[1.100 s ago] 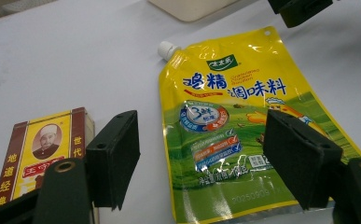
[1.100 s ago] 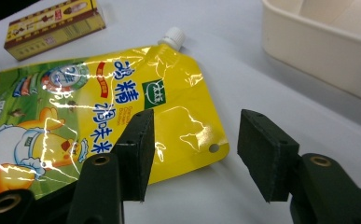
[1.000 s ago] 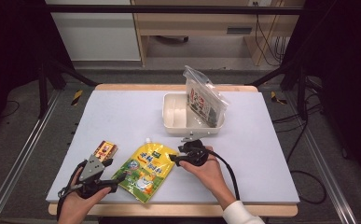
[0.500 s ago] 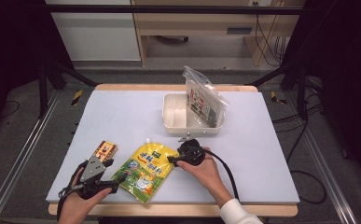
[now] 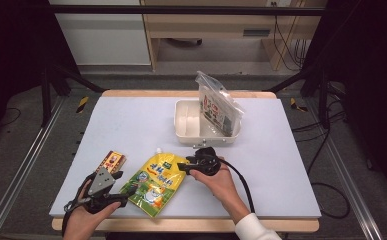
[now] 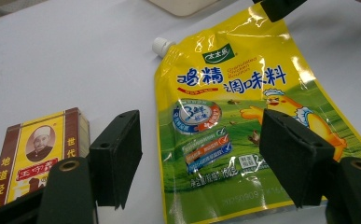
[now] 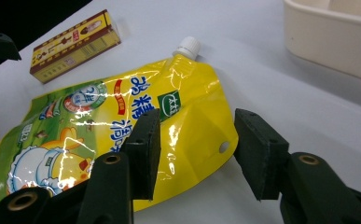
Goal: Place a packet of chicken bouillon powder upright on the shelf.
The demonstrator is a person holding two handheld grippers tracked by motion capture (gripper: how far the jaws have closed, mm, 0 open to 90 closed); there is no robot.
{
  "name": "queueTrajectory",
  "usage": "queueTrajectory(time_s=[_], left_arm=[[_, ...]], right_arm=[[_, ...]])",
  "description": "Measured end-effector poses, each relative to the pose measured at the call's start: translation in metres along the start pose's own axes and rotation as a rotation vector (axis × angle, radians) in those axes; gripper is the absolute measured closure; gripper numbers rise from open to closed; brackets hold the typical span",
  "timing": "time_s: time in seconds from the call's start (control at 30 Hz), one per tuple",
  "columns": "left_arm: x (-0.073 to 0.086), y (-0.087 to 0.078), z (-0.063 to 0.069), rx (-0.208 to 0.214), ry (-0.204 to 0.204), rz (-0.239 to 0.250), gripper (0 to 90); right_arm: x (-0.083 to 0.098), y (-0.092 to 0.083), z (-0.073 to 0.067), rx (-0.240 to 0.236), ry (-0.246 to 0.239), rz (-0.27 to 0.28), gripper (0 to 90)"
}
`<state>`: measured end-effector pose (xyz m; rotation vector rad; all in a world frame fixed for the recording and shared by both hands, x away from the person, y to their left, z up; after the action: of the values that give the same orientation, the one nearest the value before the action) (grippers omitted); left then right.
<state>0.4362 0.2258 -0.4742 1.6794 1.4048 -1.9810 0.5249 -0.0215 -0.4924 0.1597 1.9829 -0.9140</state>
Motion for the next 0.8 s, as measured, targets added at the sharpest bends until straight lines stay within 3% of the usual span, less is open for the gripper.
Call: queueTrajectory(time_s=[0.47, 0.67, 0.8], left_arm=[[0.001, 0.001, -0.001, 0.001, -0.001, -0.011, 30.1], [0.001, 0.001, 0.000, 0.001, 0.002, -0.013, 30.6], [0.001, 0.001, -0.001, 0.002, 0.001, -0.015, 30.6]], right_arm=[[-0.008, -0.002, -0.016, -0.012, -0.026, 0.035, 57.5], [-0.005, 0.003, -0.024, -0.015, -0.066, 0.007, 61.6], [-0.001, 0.008, -0.028, 0.022, -0.117, -0.023, 62.7]])
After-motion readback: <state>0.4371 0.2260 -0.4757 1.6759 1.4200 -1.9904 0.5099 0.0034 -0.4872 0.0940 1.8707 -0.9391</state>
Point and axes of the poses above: each handheld gripper's, and its own axes: y roughly forward along the jaws, x roughly out of its underside, z roughly to its right, the point moved 6 cm from there along y, roughly forward along the jaws, and after that the axes turned 3 degrees about z, right-handed, at the moved point
